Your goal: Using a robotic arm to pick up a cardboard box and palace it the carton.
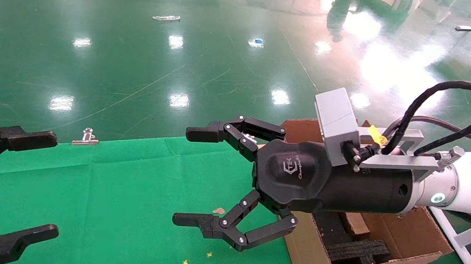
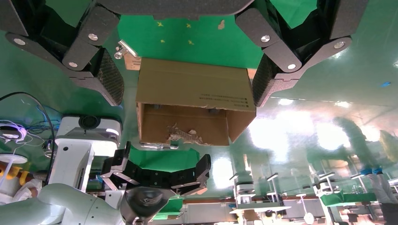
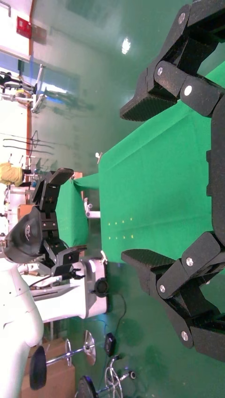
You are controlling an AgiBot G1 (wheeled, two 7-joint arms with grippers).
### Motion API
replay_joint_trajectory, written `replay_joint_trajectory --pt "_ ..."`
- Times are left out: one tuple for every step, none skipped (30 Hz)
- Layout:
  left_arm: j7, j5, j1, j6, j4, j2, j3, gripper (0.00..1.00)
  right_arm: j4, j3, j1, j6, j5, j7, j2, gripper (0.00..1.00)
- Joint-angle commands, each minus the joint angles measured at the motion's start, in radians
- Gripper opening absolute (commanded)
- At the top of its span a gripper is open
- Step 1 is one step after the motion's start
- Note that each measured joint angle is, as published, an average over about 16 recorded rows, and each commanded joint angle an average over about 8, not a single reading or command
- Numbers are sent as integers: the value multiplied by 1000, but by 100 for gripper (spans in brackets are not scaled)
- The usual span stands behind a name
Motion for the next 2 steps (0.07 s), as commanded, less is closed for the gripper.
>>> replay_joint_trajectory --pt "0 0 0 0 0 0 0 100 0 0 0 0 0 0 0 100" --pt "0 0 0 0 0 0 0 100 0 0 0 0 0 0 0 100"
